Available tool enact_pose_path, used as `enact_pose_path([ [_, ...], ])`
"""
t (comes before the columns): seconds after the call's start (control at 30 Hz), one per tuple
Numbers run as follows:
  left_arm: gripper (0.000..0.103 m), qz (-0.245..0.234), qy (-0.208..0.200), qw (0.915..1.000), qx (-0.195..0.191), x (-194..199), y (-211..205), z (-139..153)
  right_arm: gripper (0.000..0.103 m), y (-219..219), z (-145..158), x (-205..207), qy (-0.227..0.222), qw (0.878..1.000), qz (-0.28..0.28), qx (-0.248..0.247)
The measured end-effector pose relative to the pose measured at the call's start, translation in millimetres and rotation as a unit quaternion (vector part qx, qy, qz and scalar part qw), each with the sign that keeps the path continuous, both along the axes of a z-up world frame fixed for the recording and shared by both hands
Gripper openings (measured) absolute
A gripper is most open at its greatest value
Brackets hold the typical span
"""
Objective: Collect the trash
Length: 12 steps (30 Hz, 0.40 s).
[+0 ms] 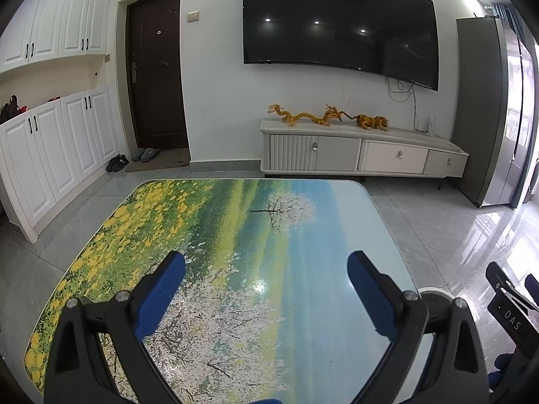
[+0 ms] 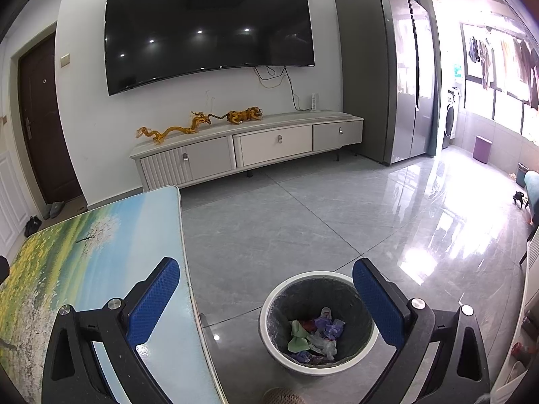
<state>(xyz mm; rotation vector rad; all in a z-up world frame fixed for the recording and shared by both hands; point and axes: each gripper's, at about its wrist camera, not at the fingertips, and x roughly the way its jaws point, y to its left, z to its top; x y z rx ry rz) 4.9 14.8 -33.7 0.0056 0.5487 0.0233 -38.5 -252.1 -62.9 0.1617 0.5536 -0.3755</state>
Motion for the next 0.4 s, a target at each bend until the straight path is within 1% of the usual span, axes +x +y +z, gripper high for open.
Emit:
enact_pose_path([
  [0.4,0.097,-0.001,-0.001,1.0,-0.001,-1.0,-1.6,2.2,0.103,-0.3,-0.2,0.0,-0.003,1.0,-0.001,-0.003],
])
